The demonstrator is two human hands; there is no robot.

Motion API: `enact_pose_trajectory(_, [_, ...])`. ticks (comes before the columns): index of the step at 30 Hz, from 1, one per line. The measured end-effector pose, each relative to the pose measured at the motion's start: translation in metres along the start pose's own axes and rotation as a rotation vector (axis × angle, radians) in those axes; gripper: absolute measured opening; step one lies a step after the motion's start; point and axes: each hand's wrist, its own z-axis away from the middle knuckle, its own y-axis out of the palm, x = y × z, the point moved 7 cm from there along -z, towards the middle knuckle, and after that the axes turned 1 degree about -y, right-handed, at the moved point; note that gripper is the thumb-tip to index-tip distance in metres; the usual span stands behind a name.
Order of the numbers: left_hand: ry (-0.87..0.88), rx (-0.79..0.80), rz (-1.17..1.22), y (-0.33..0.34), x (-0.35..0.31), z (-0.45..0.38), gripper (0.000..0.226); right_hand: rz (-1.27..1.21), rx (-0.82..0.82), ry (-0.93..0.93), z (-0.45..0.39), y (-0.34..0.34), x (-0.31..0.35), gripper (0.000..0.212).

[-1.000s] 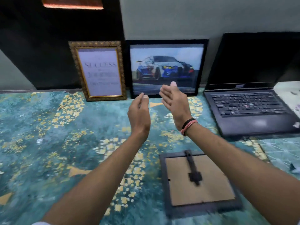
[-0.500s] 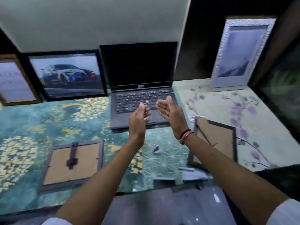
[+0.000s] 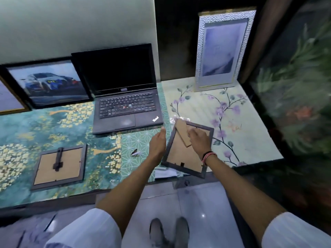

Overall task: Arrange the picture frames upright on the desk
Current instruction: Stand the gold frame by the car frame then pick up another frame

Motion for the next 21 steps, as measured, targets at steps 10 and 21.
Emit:
enact_pose_trajectory(10, [-0.117, -0.014, -0.084, 0.024, 0.042, -0.013, 0.06, 0.693, 0.071, -0.049, -0.013, 0.034, -0.016, 0.057])
enact_pose_trajectory(21, [0.205, 0.164, -0.436, -0.008, 0.049, -0.038, 0.069, 0.617, 0.091, -0.163, -0.035, 0.02, -0.005, 0.06])
